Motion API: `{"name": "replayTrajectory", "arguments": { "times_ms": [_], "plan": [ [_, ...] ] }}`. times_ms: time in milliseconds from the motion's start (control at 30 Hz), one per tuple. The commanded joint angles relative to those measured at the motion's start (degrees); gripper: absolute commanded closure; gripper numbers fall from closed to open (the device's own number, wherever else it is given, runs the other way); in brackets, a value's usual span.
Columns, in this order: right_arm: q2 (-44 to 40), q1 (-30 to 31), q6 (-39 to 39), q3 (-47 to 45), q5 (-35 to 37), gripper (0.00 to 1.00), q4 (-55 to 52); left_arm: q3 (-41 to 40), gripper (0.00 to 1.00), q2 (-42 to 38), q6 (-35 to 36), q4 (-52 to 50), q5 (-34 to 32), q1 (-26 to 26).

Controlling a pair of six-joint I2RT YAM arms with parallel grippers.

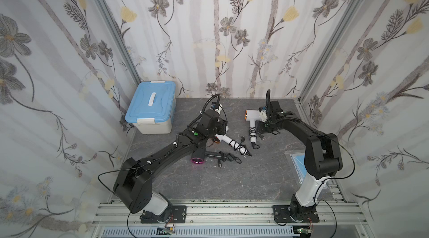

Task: Wrap the cord around the hair dryer
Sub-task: Reset both arms

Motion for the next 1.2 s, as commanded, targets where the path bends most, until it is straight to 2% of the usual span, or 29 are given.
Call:
{"name": "replayTrajectory", "arguments": {
  "times_ms": [0,67,367,567,667,767,867,933,1000,1033,1100,1167],
  "plan": [
    [1.41,-0.12,0.83,-0.02,1.76,0.71,1.50,-0.54,0.60,-0.75,-0.37,-0.01,-1.30,0.14],
    [2.89,-0.17,1.03,0.51,2.10,0.75,1.51,-0.68,0.60,-0.96,-0.51,-0.10,-1.39,0.13],
    [6.53,-0.13,1.49,0.89,3.10,0.75,1.99,-1.42,0.60,-2.61,-0.64,-0.72,-2.01,0.19],
    [3.35,-0.54,1.43,0.47,2.78,0.75,1.75,-1.60,0.59,-3.69,-0.94,-0.94,-2.17,0.22],
    [0.51,-1.07,0.96,0.48,0.67,0.68,0.73,-1.21,0.47,-4.17,-0.30,-1.71,-2.19,0.22],
    [-2.23,-1.49,0.70,0.38,-1.21,0.60,-0.09,-0.91,0.39,-4.93,0.58,-2.66,-2.49,0.25],
    [-4.73,-2.33,0.50,-0.09,-3.35,0.59,0.02,-0.66,0.30,-6.00,1.70,-4.02,-3.42,0.39],
    [-7.92,-3.72,1.43,-2.43,-7.31,0.56,3.30,-0.63,0.24,-7.06,2.94,-5.13,-5.17,0.54],
    [-12.13,-5.47,3.72,-6.37,-10.47,0.47,9.30,-0.80,0.17,-8.66,4.26,-6.63,-7.73,1.13],
    [-14.86,-6.26,4.85,-8.97,-10.36,0.40,12.90,-1.18,0.13,-9.61,5.15,-7.40,-9.20,1.66],
    [-19.79,-7.20,6.17,-13.38,-6.87,0.20,18.74,-2.28,0.06,-11.94,7.70,-9.13,-13.04,2.83],
    [-25.51,-7.78,5.97,-18.66,-2.76,0.01,25.43,-4.55,0.00,-14.73,9.46,-10.04,-21.16,4.58]
  ]
}}
